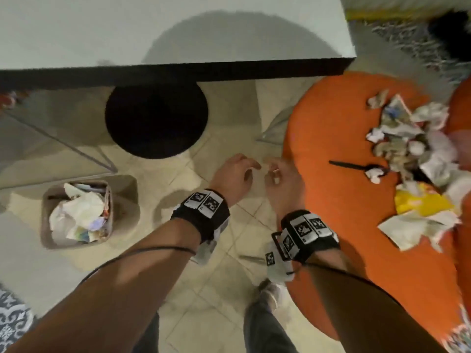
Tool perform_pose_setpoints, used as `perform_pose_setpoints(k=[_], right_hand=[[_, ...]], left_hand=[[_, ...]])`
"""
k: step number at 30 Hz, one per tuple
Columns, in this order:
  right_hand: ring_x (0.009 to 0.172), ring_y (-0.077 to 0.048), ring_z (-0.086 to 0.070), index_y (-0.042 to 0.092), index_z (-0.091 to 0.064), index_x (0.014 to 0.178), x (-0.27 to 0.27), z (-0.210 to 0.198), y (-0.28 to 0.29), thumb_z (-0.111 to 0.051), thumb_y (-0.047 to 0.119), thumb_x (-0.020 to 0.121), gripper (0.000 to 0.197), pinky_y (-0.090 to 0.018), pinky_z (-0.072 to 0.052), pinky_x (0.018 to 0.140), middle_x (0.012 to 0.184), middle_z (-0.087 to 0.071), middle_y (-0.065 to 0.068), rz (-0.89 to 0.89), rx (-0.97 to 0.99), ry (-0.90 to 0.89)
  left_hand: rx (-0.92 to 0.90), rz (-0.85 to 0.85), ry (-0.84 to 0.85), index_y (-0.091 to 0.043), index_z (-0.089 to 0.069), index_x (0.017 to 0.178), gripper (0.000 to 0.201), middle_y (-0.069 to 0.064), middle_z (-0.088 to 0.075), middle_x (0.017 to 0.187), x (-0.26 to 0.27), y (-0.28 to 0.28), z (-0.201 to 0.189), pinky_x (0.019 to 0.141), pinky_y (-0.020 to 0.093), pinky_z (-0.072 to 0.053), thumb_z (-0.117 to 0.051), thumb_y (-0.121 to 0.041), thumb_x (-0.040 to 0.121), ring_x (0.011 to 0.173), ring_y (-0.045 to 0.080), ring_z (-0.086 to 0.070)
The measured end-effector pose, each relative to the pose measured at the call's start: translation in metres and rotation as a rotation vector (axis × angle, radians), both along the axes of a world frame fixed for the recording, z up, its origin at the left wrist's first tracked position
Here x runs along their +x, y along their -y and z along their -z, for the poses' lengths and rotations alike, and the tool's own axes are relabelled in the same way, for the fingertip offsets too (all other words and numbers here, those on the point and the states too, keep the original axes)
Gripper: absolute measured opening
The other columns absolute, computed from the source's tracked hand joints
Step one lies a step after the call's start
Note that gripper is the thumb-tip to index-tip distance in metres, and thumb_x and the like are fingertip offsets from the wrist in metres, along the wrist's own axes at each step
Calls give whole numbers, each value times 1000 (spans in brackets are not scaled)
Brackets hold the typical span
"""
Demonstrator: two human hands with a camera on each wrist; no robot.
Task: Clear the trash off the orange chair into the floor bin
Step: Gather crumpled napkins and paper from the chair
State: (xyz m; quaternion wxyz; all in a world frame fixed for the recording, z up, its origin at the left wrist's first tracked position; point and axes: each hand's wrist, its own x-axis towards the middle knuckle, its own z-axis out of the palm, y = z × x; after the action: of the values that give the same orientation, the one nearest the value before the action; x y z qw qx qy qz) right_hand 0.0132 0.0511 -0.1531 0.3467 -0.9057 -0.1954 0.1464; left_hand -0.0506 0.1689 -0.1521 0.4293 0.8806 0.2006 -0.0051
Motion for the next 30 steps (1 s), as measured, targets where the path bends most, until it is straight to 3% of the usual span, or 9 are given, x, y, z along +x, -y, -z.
perform_pose_setpoints(k=[6,7,9,12,15,20,24,28,30], right_hand=[[79,-32,-52,20,-67,87,84,-19,177,-54,12,81,16,-39,-43,70,87,-57,-15,288,-74,246],[87,-33,-52,18,-67,96,92,-19,202,-57,17,82,17,-40,-42,76,95,-57,-16,369,-153,236],[111,-36,-47,16,-57,123,104,-15,243,-65,34,81,47,-42,-40,91,118,-50,-19,545,-342,118],[118,-40,-46,16,-38,136,114,-1,275,-71,54,71,82,-48,-42,98,131,-40,-18,676,-415,-146],[114,-40,-51,13,-34,136,117,12,288,-78,47,69,87,-47,-46,95,131,-41,-19,716,-322,-247],[109,-29,-52,27,-39,133,113,15,300,-78,29,74,71,-42,-49,93,130,-42,-10,735,-105,-309],[116,-26,-52,24,-43,131,108,13,301,-75,21,76,64,-42,-46,98,126,-53,-6,725,67,-240],[111,-17,-56,37,-47,121,120,3,311,-74,35,72,56,-45,-51,94,120,-58,4,937,289,-182],[119,-21,-51,32,-44,130,132,2,318,-76,45,69,70,-46,-46,100,127,-52,0,1020,280,-152]], left_hand=[[20,113,-73,-19,-62,115,29,7,-52,129,85,124,-10,97,32,-43,-50,-17,89,114,26,-54],[54,130,-78,-19,-60,119,31,9,-49,130,97,139,-8,99,35,-42,-50,-21,89,117,27,-51],[130,145,-92,-17,-55,124,35,11,-46,132,120,163,-5,103,40,-38,-52,-22,90,121,30,-46],[290,167,-122,-18,-49,131,41,11,-43,136,152,187,-1,103,40,-31,-54,-27,91,124,31,-40],[375,216,-183,-15,-45,133,47,13,-44,135,180,201,9,104,43,-31,-51,-37,92,124,33,-39],[397,337,-265,-14,-41,134,64,15,-41,137,206,220,23,106,47,-30,-57,-51,85,126,35,-38],[365,404,-293,-10,-43,131,51,16,-49,131,217,233,25,100,43,-36,-60,-31,89,121,35,-46],[171,359,-263,-4,-50,124,35,19,-55,122,221,231,23,92,40,-40,-54,-19,92,113,35,-52],[99,329,-185,-2,-53,119,31,19,-56,118,222,229,18,88,36,-39,-54,-19,93,110,33,-53]])
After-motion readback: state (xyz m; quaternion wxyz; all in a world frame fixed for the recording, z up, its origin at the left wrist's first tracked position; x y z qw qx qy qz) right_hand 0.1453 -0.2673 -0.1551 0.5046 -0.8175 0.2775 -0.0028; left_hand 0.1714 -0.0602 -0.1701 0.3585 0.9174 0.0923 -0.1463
